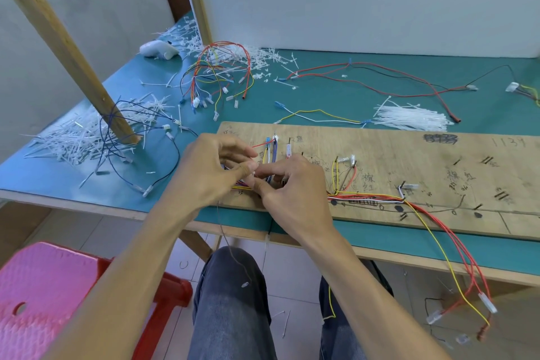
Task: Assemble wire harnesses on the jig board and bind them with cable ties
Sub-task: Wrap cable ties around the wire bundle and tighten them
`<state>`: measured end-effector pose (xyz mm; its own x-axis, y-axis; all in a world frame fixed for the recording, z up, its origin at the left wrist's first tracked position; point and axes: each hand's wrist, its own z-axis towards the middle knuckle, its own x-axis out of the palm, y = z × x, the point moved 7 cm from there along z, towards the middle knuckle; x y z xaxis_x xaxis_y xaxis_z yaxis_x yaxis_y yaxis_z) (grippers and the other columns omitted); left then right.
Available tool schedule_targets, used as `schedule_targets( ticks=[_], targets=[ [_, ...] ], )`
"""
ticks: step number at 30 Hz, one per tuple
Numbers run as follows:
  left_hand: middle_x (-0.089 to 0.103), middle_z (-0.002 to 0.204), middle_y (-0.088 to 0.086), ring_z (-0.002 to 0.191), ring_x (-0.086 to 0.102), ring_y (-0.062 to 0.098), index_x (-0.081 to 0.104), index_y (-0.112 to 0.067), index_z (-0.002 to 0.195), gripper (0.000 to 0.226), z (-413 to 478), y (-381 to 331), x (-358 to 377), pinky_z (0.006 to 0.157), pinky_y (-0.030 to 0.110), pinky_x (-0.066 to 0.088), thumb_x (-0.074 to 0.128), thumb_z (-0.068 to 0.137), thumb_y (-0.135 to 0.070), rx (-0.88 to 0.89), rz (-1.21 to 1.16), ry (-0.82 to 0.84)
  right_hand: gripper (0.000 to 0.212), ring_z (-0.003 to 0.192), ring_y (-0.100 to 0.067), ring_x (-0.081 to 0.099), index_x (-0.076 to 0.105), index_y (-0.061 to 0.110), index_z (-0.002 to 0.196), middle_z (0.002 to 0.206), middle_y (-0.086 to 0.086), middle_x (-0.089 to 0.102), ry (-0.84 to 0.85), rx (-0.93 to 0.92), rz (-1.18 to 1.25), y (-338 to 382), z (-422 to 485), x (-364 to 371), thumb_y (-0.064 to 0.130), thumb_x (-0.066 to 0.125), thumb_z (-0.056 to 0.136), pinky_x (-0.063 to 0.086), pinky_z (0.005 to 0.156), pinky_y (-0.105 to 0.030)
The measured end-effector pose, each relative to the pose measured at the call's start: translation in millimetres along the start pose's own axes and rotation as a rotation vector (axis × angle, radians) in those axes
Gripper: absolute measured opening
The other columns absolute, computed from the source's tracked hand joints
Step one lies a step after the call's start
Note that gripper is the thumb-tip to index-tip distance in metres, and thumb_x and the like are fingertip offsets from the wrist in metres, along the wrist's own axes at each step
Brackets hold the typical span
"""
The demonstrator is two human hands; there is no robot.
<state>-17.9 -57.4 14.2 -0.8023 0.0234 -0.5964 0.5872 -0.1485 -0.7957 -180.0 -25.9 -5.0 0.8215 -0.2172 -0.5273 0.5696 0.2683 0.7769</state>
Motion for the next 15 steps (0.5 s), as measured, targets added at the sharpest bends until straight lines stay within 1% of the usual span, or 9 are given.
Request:
schedule_targets(
  ticks=[2, 3, 6, 9, 10, 12, 15],
  targets=[
    [0.078, 0.077, -0.012, 0.074, 0.073, 0.002, 0.08, -0.034, 0.085, 0.014, 2.5, -1.8, 1.4, 0.08, 0.03, 0.057, 0.085, 0.087, -0.021, 0.01, 0.037, 0.056, 0.011, 0.076, -0.005, 0.051, 0.084, 0.039, 0.094, 0.075, 0.013, 0.06, 0.002, 0.005, 0.014, -0.6, 0.2, -0.3, 0.043, 0.085, 0.084, 0.035, 0.065, -0.017],
    [0.078, 0.075, -0.01, 0.074, 0.073, 0.003, 0.079, -0.033, 0.084, 0.014, 3.7, -2.4, 2.5, 0.08, 0.031, 0.056, 0.083, 0.089, -0.021, 0.009, 0.041, 0.084, 0.01, 0.077, -0.005, 0.052, 0.084, 0.039, 0.094, 0.075, 0.011, 0.063, 0.007, 0.008, 0.017, -0.9, 0.3, -0.2, 0.042, 0.084, 0.084, 0.036, 0.064, -0.018],
    [0.077, 0.075, -0.006, 0.075, 0.071, 0.01, 0.076, -0.027, 0.081, 0.016, 8.2, -2.4, 4.3, 0.079, 0.033, 0.057, 0.079, 0.093, -0.017, 0.005, 0.082, 0.128, 0.005, 0.08, -0.01, 0.055, 0.086, 0.033, 0.09, 0.078, 0.01, 0.075, 0.019, -0.021, 0.039, 1.8, 0.4, 0.1, 0.036, 0.083, 0.086, 0.043, 0.071, -0.026],
    [0.072, 0.077, -0.005, 0.078, 0.067, 0.021, 0.071, -0.029, 0.079, 0.022, 8.2, -3.9, 8.6, 0.075, 0.033, 0.055, 0.074, 0.096, -0.016, 0.005, 0.172, 0.121, 0.007, 0.087, -0.011, 0.061, 0.087, 0.026, 0.086, 0.086, 0.015, 0.079, 0.005, -0.041, 0.073, 3.0, 0.3, -0.9, 0.03, 0.081, 0.09, 0.05, 0.08, -0.034],
    [0.071, 0.076, -0.005, 0.077, 0.066, 0.02, 0.07, -0.029, 0.078, 0.023, 7.7, -5.0, 9.8, 0.073, 0.031, 0.053, 0.073, 0.096, -0.015, 0.008, 0.19, 0.112, 0.009, 0.09, -0.012, 0.06, 0.087, 0.026, 0.086, 0.088, 0.016, 0.079, 0.013, -0.036, 0.066, 2.5, 0.4, -0.3, 0.03, 0.081, 0.091, 0.05, 0.081, -0.035],
    [0.07, 0.075, -0.005, 0.076, 0.064, 0.017, 0.069, -0.027, 0.077, 0.026, 7.9, -7.4, 9.7, 0.07, 0.028, 0.05, 0.07, 0.097, -0.011, 0.008, 0.206, 0.073, 0.009, 0.093, -0.015, 0.057, 0.087, 0.024, 0.086, 0.091, 0.017, 0.078, 0.037, -0.045, 0.035, 2.2, 0.8, 1.7, 0.029, 0.081, 0.091, 0.047, 0.081, -0.032],
    [0.069, 0.072, -0.005, 0.077, 0.065, 0.017, 0.067, -0.022, 0.074, 0.031, 13.6, -12.5, 2.5, 0.073, 0.03, 0.051, 0.064, 0.094, 0.002, 0.005, 0.125, -0.072, 0.007, 0.096, -0.017, 0.054, 0.085, 0.021, 0.082, 0.091, 0.016, 0.075, 0.058, -0.071, -0.019, 3.3, 1.3, 3.2, 0.025, 0.083, 0.087, 0.04, 0.078, -0.026]
  ],
)
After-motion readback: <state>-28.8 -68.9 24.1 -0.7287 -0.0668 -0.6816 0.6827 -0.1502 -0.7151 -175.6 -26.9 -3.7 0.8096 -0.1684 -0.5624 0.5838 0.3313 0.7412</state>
